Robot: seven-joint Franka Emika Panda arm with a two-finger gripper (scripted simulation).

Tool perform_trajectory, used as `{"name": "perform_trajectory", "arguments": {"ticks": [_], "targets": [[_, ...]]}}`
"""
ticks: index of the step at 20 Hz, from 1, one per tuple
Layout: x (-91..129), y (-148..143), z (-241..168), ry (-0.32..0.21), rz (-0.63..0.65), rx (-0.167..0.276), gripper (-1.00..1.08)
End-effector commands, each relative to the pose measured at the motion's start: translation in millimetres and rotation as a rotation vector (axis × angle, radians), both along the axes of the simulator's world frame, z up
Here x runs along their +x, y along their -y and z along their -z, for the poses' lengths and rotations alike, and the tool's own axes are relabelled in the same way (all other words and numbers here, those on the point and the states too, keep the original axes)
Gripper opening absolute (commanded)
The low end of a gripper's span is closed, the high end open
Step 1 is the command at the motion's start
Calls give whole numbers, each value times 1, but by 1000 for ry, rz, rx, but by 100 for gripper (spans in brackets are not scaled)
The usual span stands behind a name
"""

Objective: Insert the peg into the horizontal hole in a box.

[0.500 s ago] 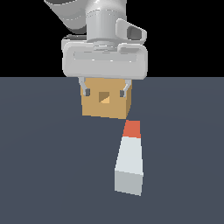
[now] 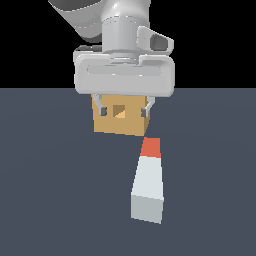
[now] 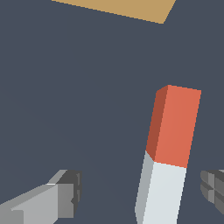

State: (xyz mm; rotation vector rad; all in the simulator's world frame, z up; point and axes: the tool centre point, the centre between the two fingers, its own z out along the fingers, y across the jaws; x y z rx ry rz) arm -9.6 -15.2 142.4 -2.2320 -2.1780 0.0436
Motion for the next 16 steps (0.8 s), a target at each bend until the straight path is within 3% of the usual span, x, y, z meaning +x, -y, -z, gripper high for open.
{"name": "perform_trajectory", "arguments": {"ticks": [1, 16], "targets": [[6, 9, 9, 3, 21, -1, 100], [48, 78, 68, 35, 174, -1, 100]]}}
